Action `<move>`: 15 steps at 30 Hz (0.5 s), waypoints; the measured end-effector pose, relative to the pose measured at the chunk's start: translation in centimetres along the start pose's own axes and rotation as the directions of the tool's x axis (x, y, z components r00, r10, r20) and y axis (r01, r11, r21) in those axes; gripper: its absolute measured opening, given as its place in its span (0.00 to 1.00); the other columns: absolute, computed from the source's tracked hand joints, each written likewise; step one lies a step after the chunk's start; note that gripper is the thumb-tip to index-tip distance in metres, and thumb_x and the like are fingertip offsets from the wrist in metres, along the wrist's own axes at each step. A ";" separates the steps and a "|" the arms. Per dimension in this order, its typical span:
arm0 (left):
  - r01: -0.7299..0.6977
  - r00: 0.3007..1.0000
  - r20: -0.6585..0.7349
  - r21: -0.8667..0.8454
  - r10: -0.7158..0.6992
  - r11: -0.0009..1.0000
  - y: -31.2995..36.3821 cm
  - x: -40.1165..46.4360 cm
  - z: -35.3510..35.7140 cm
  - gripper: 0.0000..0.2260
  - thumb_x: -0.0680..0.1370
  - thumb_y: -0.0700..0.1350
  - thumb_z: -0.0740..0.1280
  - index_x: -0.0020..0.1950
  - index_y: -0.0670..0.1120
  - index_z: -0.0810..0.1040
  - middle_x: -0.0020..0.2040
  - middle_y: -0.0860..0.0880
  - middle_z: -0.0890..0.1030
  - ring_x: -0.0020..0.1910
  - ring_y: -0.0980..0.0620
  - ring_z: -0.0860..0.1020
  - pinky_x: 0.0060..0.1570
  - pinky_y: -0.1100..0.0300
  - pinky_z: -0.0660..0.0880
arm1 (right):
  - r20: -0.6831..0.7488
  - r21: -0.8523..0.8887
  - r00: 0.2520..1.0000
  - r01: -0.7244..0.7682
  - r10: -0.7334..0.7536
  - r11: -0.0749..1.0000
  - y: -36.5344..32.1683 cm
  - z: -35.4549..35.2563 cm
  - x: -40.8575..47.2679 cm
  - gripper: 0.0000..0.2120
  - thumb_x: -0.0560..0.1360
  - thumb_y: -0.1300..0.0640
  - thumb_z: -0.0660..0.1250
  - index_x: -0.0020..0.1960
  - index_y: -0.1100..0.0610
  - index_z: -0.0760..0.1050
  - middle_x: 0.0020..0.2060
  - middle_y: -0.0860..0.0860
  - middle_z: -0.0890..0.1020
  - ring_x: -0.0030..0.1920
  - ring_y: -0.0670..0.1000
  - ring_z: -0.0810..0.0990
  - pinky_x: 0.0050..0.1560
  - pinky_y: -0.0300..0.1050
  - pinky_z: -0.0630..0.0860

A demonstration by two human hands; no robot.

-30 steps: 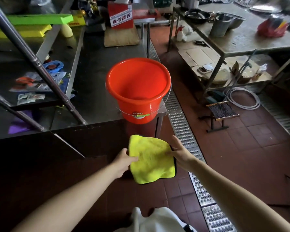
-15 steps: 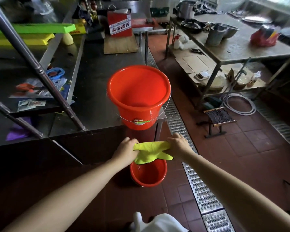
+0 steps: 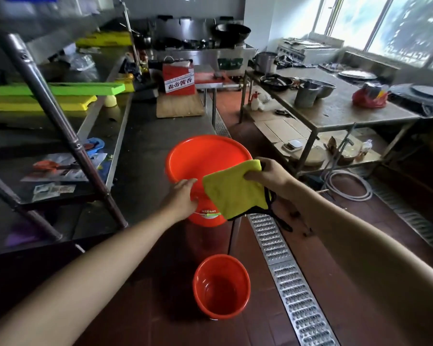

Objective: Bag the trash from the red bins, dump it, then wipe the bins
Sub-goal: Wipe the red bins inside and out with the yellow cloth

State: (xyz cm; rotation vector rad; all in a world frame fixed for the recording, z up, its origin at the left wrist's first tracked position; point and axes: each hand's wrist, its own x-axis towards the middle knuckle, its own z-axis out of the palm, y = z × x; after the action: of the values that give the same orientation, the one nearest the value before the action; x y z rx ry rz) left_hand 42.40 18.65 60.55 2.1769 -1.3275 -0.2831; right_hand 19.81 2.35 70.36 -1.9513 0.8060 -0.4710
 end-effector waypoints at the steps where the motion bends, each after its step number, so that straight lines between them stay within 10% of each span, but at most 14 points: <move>1: -0.016 1.000 -0.002 0.044 0.016 0.999 -0.2 0.4 -0.3 0.25 0.74 0.43 0.69 0.72 0.46 0.71 0.69 0.45 0.72 0.70 0.45 0.69 0.70 0.50 0.66 | -0.017 -0.031 1.000 0.022 -0.022 0.999 -1.2 -0.8 0.9 0.09 0.71 0.65 0.74 0.44 0.53 0.81 0.39 0.50 0.85 0.39 0.48 0.82 0.43 0.49 0.80; 8: -0.096 0.989 0.138 0.379 0.046 0.920 -1.1 2.2 0.6 0.24 0.79 0.54 0.65 0.75 0.51 0.69 0.75 0.51 0.67 0.76 0.50 0.61 0.74 0.51 0.58 | -0.049 -0.472 0.994 0.059 -0.093 0.880 -6.5 -3.1 8.9 0.22 0.70 0.54 0.74 0.63 0.55 0.78 0.51 0.57 0.83 0.50 0.58 0.82 0.51 0.54 0.81; 15: -0.084 0.979 0.202 0.510 -0.025 0.856 -0.5 3.4 1.8 0.19 0.82 0.54 0.61 0.71 0.51 0.73 0.70 0.52 0.73 0.73 0.52 0.65 0.74 0.45 0.55 | 0.391 -0.780 0.919 0.365 -0.060 0.509 -1.6 4.2 8.4 0.19 0.72 0.52 0.69 0.62 0.53 0.71 0.45 0.54 0.79 0.43 0.60 0.81 0.36 0.46 0.73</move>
State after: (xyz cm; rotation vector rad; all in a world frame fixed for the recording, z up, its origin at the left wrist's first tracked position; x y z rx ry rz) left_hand 43.61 15.27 59.13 2.6200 -1.7057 -0.1456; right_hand 28.96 -0.42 69.68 -2.9787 0.6079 0.1880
